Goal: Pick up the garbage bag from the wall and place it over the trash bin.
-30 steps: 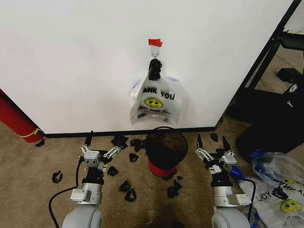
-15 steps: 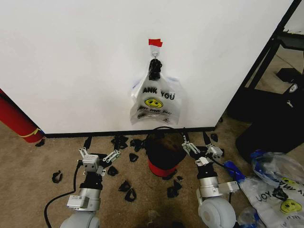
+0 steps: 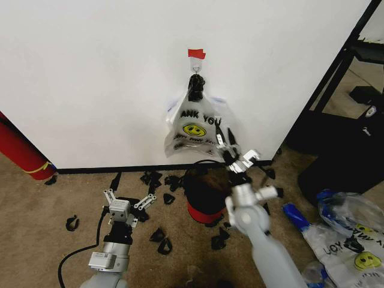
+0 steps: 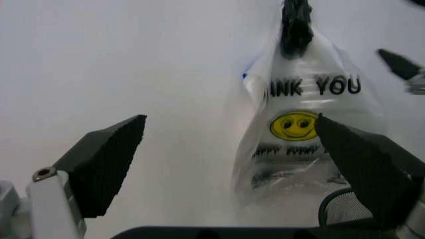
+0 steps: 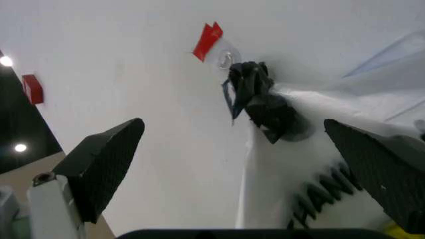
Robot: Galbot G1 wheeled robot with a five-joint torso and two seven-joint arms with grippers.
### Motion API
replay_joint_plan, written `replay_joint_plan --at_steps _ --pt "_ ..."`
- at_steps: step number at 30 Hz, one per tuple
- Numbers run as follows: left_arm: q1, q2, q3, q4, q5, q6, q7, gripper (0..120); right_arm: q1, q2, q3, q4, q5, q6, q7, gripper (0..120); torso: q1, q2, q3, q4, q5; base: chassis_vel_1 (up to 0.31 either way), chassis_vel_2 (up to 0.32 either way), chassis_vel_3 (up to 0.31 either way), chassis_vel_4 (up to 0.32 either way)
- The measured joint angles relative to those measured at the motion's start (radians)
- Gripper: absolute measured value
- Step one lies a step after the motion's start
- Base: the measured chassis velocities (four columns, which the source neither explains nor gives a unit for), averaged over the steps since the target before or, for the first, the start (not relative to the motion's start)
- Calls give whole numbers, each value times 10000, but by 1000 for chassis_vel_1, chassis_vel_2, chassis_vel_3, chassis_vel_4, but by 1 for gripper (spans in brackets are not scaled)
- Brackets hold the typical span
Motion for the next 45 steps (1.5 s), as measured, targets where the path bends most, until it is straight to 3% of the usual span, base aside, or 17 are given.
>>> replay_joint_plan --at_steps 4,11,31,45 --pt "132 -24 -102 -31 66 -57 -7 100 1431 657 -47 -1712 540 50 -816 100 0 0 0 0 -1 0 0 0 0" --pt "86 -134 -129 27 113 -65 -8 100 2454 1360 -279 -2621 456 15 -1025 100 0 0 -1 3 -2 0 0 0 0" --pt "-266 -114 -61 563 121 -138 -7 100 3365 1386 68 -4195 238 -35 -1088 99 -1 0 -2 -1 2 0 0 0 0" --pt "-381 -69 -65 868 106 -242 -20 100 3689 1376 163 -4513 178 -28 -1242 50 -1 0 -2 -1 2 0 0 0 0"
